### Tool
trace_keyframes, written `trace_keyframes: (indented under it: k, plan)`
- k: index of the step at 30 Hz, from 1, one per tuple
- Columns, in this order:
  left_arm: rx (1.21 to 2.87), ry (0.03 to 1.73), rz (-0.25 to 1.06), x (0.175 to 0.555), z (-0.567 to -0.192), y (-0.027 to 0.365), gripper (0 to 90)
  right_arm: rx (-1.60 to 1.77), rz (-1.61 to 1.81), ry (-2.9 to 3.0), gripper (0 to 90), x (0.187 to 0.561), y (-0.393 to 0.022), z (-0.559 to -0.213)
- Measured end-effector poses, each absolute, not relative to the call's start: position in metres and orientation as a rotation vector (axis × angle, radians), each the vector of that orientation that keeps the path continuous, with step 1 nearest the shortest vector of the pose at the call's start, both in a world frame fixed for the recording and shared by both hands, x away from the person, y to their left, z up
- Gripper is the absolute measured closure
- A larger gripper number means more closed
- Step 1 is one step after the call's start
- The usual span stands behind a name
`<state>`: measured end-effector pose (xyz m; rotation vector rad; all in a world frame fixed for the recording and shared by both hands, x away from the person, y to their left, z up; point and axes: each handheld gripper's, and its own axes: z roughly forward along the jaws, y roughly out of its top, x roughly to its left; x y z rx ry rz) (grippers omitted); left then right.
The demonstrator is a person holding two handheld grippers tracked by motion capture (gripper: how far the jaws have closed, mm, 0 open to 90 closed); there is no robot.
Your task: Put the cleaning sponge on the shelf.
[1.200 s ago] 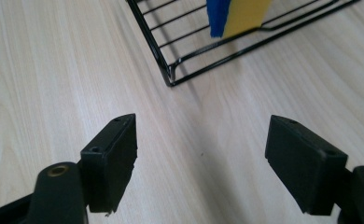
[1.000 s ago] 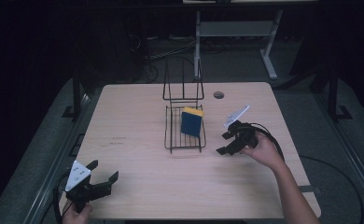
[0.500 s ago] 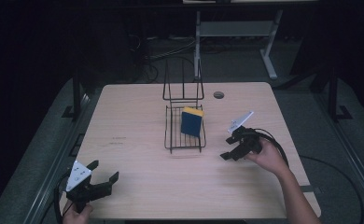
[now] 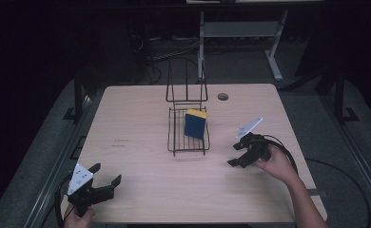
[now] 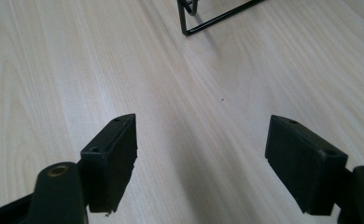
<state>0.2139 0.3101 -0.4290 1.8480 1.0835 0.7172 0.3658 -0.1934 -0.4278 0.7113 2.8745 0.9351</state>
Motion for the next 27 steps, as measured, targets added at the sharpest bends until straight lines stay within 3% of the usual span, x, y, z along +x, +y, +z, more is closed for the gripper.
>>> trace_keyframes:
  k: [27]
  plan:
    - [1.853,1.087,0.715,0.214,-0.430,0.310,14.1,0.742,0.950,2.848,24.6,0.333,-0.215,-0.437]
